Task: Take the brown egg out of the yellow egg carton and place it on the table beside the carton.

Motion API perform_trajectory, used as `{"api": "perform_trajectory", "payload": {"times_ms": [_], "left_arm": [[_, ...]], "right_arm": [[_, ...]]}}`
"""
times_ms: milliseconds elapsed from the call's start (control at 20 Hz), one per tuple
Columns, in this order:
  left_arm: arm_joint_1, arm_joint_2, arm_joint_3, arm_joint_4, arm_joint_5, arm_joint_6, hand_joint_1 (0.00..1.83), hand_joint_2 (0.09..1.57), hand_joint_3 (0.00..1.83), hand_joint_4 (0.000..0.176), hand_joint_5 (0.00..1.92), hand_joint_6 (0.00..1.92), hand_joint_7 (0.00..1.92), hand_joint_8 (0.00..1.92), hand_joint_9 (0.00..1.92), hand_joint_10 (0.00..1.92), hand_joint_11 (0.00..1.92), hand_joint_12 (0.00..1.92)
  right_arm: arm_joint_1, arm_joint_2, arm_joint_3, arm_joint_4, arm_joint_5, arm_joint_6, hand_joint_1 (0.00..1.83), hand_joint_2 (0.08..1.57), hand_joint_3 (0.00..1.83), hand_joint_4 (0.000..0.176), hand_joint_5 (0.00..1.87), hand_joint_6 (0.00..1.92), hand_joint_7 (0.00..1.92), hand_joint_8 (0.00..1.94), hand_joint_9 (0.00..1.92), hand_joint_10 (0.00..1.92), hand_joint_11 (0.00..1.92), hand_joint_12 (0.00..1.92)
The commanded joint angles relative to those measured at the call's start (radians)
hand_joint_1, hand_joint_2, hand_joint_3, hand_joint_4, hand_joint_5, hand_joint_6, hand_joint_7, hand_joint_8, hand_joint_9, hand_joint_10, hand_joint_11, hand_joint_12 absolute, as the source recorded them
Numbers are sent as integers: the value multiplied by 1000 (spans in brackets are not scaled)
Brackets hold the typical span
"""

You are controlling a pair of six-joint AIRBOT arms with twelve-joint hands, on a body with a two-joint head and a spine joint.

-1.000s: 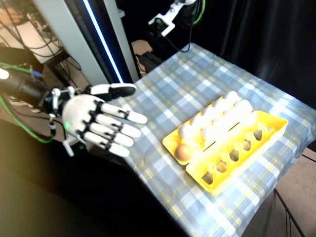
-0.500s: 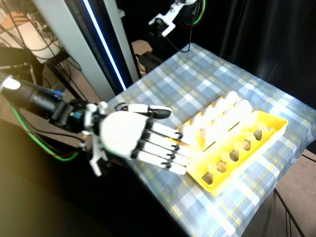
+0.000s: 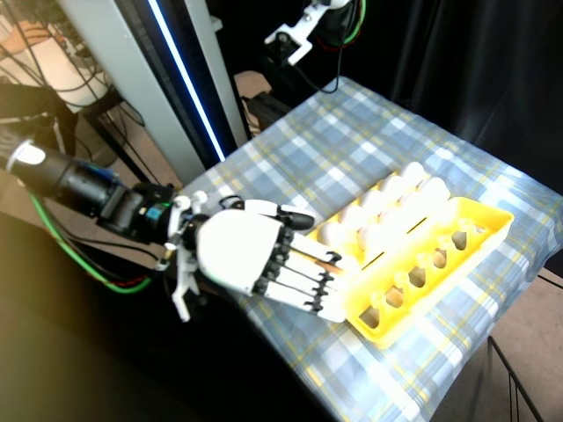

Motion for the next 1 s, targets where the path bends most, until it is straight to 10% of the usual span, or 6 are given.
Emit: {"api": "perform_trajectory", "payload": {"times_ms": [0,150,300,800,850,950], "left_arm": [[-20,-10,-10,26,-74,-8,73,1097,3,0,723,1921,1116,1921,1183,1921,1012,1921],[-20,-10,-10,26,-74,-8,145,1120,3,0,680,1662,1122,1921,1195,1921,953,1921],[-20,-10,-10,26,-74,-8,86,1107,0,0,748,1916,1155,1921,1232,1921,923,1921],[-20,-10,-10,26,-74,-8,72,1106,0,0,785,1921,1169,1921,1223,1921,942,1921],[-20,-10,-10,26,-74,-8,59,1111,1,0,831,1921,1192,1921,1235,1921,904,1921],[-20,-10,-10,26,-74,-8,80,1138,8,0,767,1921,1143,1921,1177,1921,861,1921]], "right_arm": [[19,-7,11,-7,101,3,459,1175,2,0,520,7,686,0,632,6,379,91],[35,-28,39,-16,61,3,505,1202,6,0,553,11,720,9,683,16,483,138],[36,-30,48,-28,36,3,593,1198,0,0,600,4,783,6,792,17,617,215],[40,-47,75,-48,-4,3,788,1197,0,0,794,0,981,0,1038,1,693,751],[41,-52,80,-48,-10,3,922,1182,0,137,839,928,989,0,1039,0,687,805],[42,-55,83,-48,-16,3,932,1200,3,174,799,1239,976,0,1028,6,659,895]]}}
